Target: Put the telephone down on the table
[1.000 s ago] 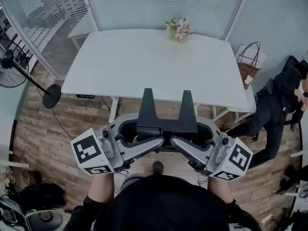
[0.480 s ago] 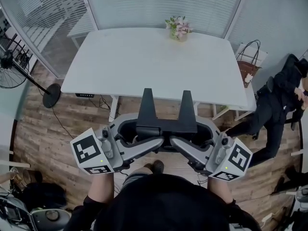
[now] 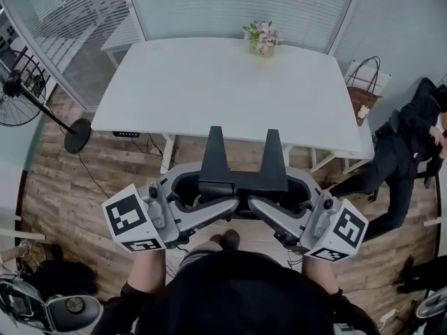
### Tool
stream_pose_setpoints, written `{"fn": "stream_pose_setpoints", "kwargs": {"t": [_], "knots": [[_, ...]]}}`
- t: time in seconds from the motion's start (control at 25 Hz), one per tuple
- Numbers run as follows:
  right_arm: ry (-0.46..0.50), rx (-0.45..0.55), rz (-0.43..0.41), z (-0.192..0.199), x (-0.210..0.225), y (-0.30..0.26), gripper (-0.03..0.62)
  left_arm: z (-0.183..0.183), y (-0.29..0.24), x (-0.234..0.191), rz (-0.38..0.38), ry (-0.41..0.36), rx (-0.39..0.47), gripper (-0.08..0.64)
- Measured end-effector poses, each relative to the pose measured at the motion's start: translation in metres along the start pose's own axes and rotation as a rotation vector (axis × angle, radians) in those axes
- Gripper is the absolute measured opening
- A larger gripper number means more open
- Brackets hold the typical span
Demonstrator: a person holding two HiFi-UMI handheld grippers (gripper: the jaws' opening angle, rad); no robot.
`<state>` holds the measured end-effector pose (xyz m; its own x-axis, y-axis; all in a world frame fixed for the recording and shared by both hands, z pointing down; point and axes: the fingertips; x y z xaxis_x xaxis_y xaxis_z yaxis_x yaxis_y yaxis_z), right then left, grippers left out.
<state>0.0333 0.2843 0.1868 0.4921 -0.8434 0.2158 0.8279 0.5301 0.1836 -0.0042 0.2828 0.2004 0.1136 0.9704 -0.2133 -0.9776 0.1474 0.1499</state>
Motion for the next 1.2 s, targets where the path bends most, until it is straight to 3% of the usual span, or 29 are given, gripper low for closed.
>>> {"fn": "stream_pose_setpoints", "kwargs": {"t": [1.2], "knots": [[-0.003, 0.007, -0.03, 0.001, 0.012, -0.005, 0.198, 0.0, -0.003, -0.012, -0.025, -0.017, -0.006, 0.21]]}}
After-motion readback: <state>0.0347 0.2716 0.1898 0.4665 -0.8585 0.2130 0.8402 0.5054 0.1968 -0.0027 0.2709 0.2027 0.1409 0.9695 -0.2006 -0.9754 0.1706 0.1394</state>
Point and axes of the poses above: the fingertips, and each gripper's own axes: y backward along the fingers, x to its right, z out of its underside, and after that the axes turned 10 degrees about z, right-handed
